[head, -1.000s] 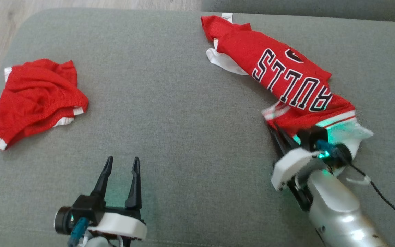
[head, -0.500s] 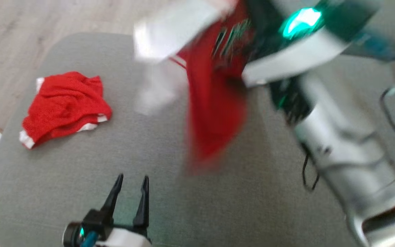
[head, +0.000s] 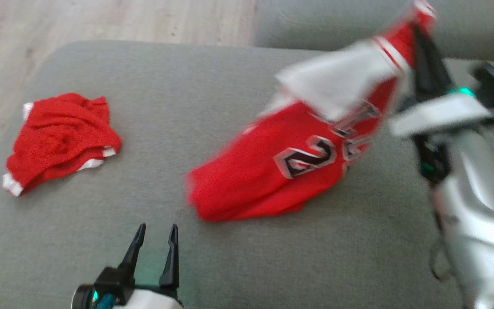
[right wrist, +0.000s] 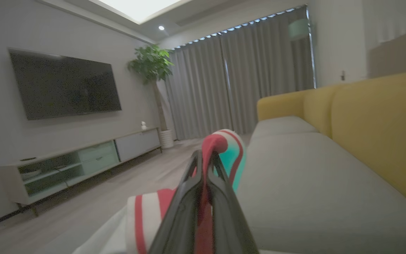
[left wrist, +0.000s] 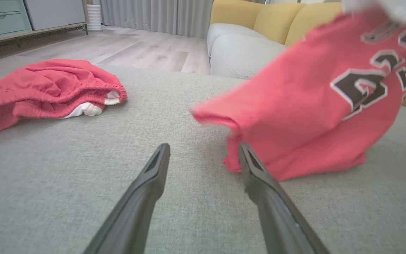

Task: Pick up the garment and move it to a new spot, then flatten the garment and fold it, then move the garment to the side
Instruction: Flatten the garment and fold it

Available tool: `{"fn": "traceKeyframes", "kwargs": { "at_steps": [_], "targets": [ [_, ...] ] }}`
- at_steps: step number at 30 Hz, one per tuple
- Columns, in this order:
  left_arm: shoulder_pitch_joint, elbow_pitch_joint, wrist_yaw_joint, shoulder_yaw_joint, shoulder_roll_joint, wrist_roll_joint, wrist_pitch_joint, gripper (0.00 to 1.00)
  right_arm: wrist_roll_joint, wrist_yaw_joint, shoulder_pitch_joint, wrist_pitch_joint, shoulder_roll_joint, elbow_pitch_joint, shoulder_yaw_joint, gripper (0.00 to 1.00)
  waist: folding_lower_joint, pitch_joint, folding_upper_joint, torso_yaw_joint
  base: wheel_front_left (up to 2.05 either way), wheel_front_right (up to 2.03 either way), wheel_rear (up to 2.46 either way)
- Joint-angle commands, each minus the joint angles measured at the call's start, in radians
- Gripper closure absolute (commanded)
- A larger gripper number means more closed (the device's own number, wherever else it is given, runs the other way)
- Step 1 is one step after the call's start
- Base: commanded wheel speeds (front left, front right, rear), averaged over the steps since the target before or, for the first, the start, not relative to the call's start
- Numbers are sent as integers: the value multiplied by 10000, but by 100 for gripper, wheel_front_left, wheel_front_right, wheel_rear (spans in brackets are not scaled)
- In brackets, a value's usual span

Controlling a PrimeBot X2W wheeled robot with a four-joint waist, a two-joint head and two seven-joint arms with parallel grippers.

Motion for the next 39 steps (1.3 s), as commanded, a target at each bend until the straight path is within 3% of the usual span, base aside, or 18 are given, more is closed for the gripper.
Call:
{"fn": "traceKeyframes", "kwargs": {
  "at_steps": [1,5,6,7,8,17,29,34,39],
  "targets": [
    [-578,-353,-6,297,1,40,-53,0,-36,40,-141,-52,-99,-315,-217,100,-1,233,0,-258,0,0,0],
    [-762,-326,-40,282,1,88,-53,0,-347,40,964,-53,-452,39,-1143,100,-1,361,0,-602,0,0,0],
    [-785,-324,-33,287,1,90,-53,0,-418,40,1216,-53,-491,115,-1287,83,-1,381,0,-685,0,0,0],
    [-807,-319,-27,301,1,84,-53,0,-440,40,1462,-53,-494,250,-1474,52,-1,392,0,-766,0,0,0],
    [-823,-311,-28,311,1,85,-53,0,-512,40,1692,-53,-507,432,-1677,0,-1,394,0,-842,0,0,0],
    [-907,-306,5,380,1,17,-53,0,-1927,40,3068,-53,21,157,-2884,0,-1,444,0,-1317,0,0,0],
    [-903,-257,45,267,1,-118,-53,0,-2455,40,3681,-53,581,-300,-1543,0,-1,413,0,-1316,0,0,0],
    [-915,-279,68,201,1,-160,-53,0,-2417,40,3447,-53,636,-67,-1608,0,-1,500,0,-1238,0,0,0],
    [-1033,-274,30,140,1,-130,-53,0,-3340,40,2380,-53,447,1123,-2097,0,-1,764,0,-1102,0,0,0]
  ]
}}
